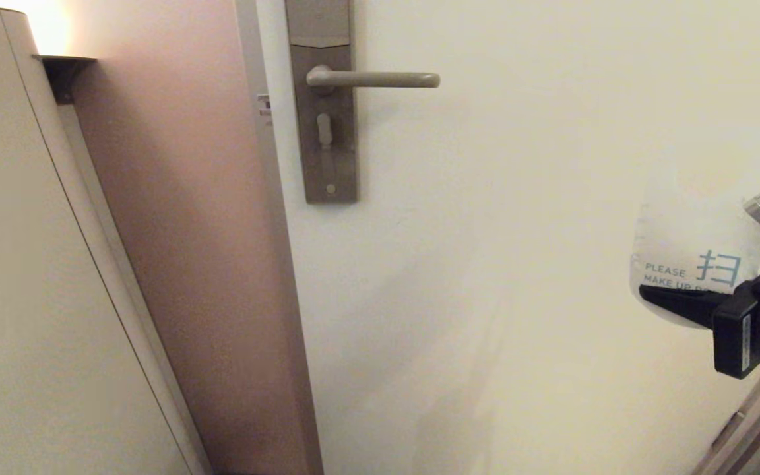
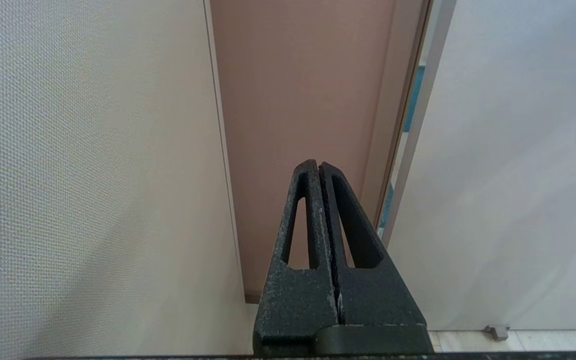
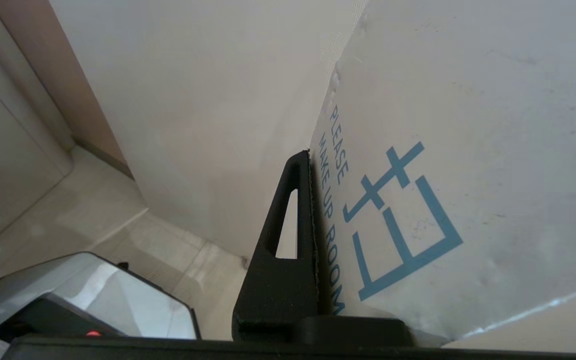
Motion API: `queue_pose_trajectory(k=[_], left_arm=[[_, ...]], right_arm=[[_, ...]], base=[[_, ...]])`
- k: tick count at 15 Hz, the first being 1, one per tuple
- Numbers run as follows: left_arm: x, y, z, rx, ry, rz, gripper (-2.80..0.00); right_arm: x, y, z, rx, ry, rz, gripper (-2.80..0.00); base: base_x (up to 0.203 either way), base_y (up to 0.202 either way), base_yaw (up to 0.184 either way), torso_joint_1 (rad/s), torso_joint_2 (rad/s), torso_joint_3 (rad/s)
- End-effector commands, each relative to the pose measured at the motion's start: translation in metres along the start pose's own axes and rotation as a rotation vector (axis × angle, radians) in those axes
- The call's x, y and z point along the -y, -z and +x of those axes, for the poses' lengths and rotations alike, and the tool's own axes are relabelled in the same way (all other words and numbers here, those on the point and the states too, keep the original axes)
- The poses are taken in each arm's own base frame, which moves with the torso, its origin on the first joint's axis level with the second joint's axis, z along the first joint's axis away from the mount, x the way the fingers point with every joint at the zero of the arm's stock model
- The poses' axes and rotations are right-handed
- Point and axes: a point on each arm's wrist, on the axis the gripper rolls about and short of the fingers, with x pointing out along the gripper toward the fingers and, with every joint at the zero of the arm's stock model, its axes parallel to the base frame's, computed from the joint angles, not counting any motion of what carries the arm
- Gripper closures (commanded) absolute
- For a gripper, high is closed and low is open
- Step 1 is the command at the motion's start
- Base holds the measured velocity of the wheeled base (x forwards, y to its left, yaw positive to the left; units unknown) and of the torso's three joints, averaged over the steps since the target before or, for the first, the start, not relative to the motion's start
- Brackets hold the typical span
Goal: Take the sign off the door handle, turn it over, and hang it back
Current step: Hang the sign back with the other side facing out
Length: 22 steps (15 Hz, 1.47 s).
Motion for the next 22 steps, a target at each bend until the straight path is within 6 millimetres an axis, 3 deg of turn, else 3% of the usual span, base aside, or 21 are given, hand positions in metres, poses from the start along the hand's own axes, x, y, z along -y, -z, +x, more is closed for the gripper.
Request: queue_pose_trajectory(k=[1,5,11,22], left_arm=[[0.000,-0.001,0.000,0.000,-0.001,-0.001,0.00],[0.000,0.000,0.000,-0.002,-0.001,0.000,0.00],[0.000,0.000,0.000,0.000,-0.001,-0.001,0.00],[0.000,0.000,0.000,-0.001,-0.001,0.000,0.00]], right_arm=[[0.001,-0.009,0.006,-0.004,-0.006,0.000,0.00],[-0.006,-0.034,0.019,-0.016,-0.078,-0.009,0.00],[-0.028,-0.055,0.044,-0.040,-0.157,-0.055,0.00],[-0.088,-0.102,0.091,0.016,0.006,-0.064,0.00]], base=[[0.000,0.000,0.000,0.000,0.00,0.000],[0.000,0.000,0.000,0.000,0.00,0.000],[0.000,0.000,0.000,0.000,0.00,0.000],[0.000,0.000,0.000,0.000,0.00,0.000]])
